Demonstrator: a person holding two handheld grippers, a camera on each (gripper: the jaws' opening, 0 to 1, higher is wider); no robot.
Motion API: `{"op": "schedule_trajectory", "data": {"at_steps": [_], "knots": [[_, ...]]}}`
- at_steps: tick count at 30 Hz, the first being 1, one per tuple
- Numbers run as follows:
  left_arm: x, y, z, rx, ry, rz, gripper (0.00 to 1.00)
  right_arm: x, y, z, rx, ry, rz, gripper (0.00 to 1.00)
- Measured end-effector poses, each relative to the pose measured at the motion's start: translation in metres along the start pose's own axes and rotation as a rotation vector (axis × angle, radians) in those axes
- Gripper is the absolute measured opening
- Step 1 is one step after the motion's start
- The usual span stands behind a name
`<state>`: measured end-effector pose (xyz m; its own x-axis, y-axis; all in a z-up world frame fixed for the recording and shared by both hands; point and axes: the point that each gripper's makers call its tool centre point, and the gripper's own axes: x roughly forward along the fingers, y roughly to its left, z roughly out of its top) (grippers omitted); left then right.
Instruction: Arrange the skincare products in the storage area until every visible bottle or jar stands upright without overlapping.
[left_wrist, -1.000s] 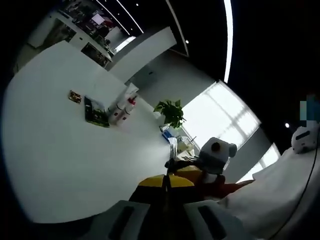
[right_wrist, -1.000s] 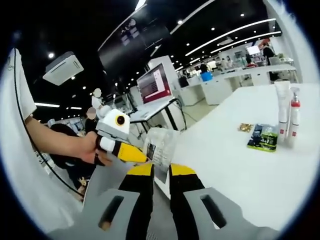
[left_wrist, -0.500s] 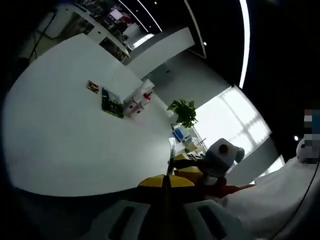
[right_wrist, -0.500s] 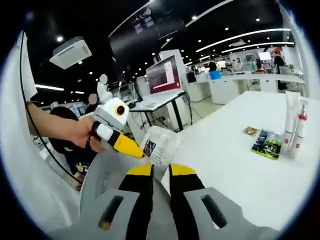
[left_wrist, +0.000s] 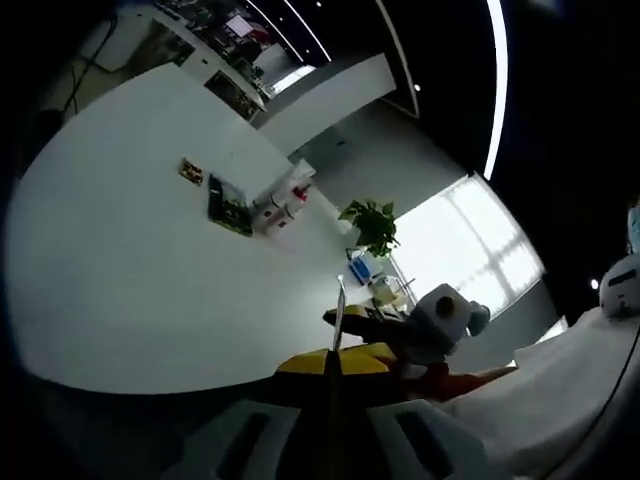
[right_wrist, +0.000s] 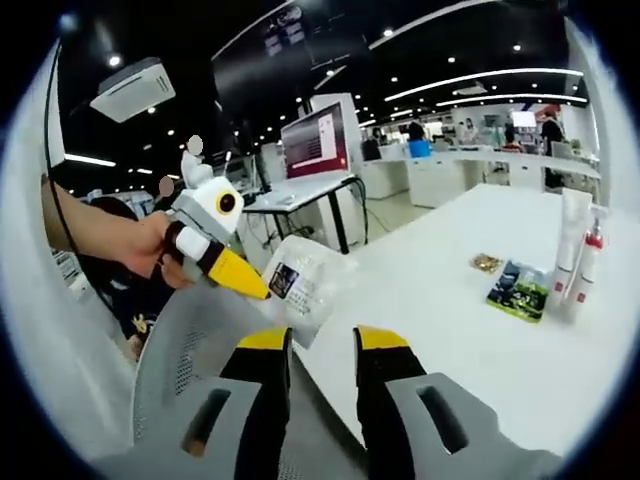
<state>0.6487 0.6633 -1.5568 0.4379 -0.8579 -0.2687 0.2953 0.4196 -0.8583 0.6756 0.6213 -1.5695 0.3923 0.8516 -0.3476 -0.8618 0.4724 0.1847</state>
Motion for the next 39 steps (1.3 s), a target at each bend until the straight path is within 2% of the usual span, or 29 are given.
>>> {"op": "schedule_trajectory", "data": {"at_steps": [2, 4, 7, 9, 11, 18, 24, 28, 31, 32, 34, 37, 39], "knots": [[-0.001, 0.0, 0.002, -0.013, -0.011, 0.0, 0.01, 0.002, -0.004, -0.006, -0.019, 0.031, -0.023, 0.29], [-0.002, 0.0, 0.004, -0.029, -0.016, -0.006, 0.01, 0.003, -0.009, -0.017, -0.07, 0.099, -0.044, 0.29], [-0.001, 0.0, 0.005, -0.034, -0.011, 0.01, 0.01, 0.007, -0.005, -0.019, -0.06, 0.109, -0.027, 0.29], [0.0, -0.002, 0.009, -0.038, -0.007, -0.001, 0.01, 0.007, -0.003, -0.019, -0.068, 0.105, -0.022, 0.29], [0.001, -0.005, 0.013, -0.026, -0.001, -0.014, 0.01, 0.008, -0.004, -0.027, -0.074, 0.147, -0.022, 0.28], [0.011, -0.001, 0.034, 0.01, -0.007, -0.045, 0.01, 0.008, -0.008, -0.036, -0.077, 0.198, -0.037, 0.23], [0.018, 0.007, 0.046, 0.016, -0.021, -0.081, 0.01, 0.007, -0.013, -0.028, -0.046, 0.167, -0.056, 0.26], [0.021, 0.012, 0.05, 0.001, -0.028, -0.103, 0.01, -0.004, -0.024, 0.01, 0.087, 0.02, -0.088, 0.28], [0.022, 0.021, 0.051, -0.009, -0.029, -0.107, 0.01, -0.009, -0.032, 0.015, 0.176, 0.002, -0.124, 0.29], [0.023, 0.024, 0.051, -0.016, -0.029, -0.104, 0.01, -0.01, -0.036, 0.017, 0.169, -0.014, -0.138, 0.28], [0.025, 0.028, 0.051, -0.03, -0.031, -0.107, 0.01, -0.011, -0.039, 0.011, 0.174, -0.005, -0.155, 0.29], [0.029, 0.033, 0.053, -0.045, -0.028, -0.107, 0.01, -0.012, -0.043, -0.004, 0.158, 0.044, -0.182, 0.29], [0.032, 0.038, 0.059, -0.056, -0.029, -0.104, 0.01, -0.016, -0.045, -0.017, 0.112, 0.105, -0.215, 0.27]]}}
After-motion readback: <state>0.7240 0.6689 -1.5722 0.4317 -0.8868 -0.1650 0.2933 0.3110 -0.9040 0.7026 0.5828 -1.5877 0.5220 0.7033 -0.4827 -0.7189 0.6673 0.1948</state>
